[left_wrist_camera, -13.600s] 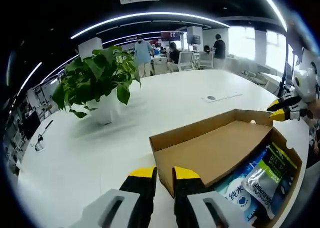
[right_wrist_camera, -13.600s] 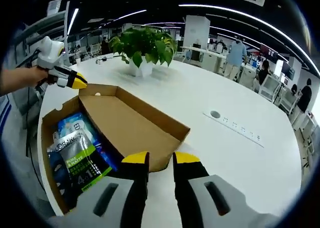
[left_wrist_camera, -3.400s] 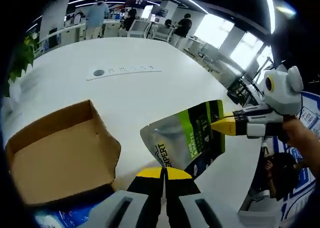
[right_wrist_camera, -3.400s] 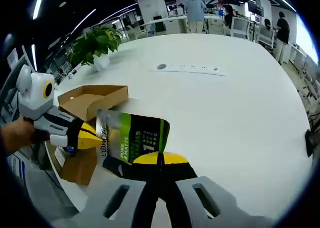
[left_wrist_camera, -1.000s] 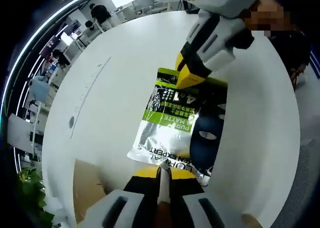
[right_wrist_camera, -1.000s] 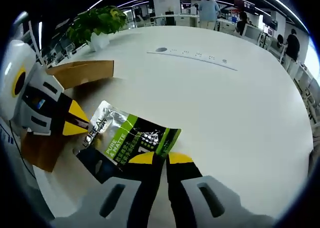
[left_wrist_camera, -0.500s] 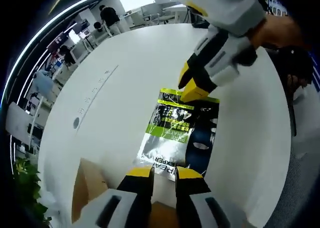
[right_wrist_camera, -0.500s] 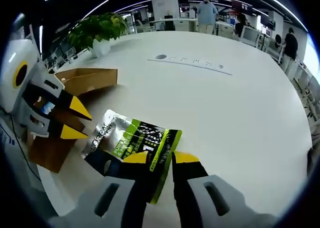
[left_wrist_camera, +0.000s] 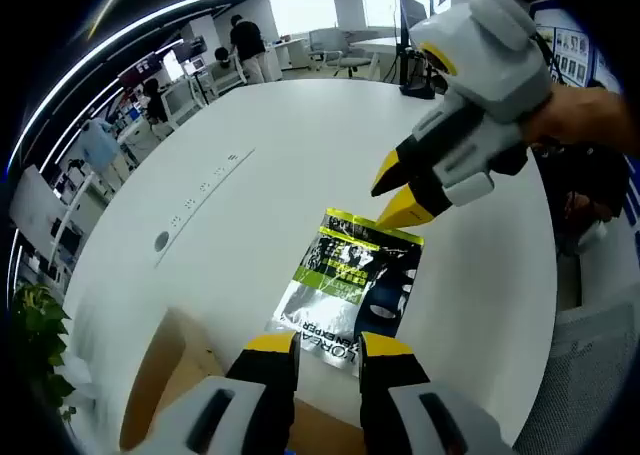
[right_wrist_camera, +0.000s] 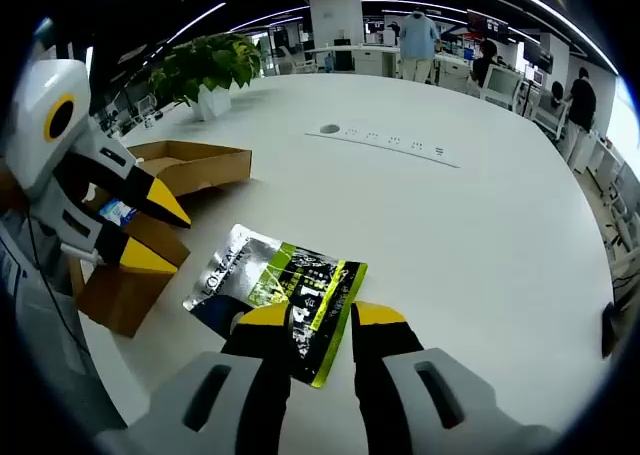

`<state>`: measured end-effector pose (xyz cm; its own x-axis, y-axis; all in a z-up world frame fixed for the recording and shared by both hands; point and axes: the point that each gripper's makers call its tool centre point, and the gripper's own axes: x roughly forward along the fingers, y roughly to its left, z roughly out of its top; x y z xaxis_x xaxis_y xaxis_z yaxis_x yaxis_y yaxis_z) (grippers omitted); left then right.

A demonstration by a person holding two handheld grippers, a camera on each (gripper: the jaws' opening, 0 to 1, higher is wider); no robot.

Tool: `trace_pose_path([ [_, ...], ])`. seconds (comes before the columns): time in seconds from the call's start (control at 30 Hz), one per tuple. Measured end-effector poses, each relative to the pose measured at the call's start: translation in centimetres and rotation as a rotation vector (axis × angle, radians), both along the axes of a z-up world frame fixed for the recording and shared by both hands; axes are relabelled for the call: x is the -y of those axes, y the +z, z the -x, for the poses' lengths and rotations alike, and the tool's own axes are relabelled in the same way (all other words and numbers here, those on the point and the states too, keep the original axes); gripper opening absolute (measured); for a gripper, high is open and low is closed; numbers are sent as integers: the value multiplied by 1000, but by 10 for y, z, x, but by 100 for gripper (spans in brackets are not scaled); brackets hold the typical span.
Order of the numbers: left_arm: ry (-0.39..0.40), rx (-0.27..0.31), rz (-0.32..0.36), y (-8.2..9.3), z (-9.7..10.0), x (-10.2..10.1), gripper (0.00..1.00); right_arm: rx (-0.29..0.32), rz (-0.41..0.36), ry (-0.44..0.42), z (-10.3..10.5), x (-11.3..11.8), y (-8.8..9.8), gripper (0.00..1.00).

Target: Operate the shoe box by opening the lid, removing the specified soft item, and placing it in the target area until the item is outside and the box remains undamaged.

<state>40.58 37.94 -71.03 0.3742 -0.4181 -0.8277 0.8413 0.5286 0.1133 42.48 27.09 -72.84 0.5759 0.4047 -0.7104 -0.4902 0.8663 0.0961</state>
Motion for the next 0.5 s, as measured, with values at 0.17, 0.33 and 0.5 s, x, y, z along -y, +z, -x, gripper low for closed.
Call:
trace_pose_path([
  [0.17,20,-4,47,10,5,-1,28,10,4,9,10,0,10,27],
  [0.33,36,-9,86,17,11,-3,33,29,8,21,19,-1,21,30],
  [0.5,45,-2,123,26,16,-6,36,46,5,38,28,-6,36,36],
])
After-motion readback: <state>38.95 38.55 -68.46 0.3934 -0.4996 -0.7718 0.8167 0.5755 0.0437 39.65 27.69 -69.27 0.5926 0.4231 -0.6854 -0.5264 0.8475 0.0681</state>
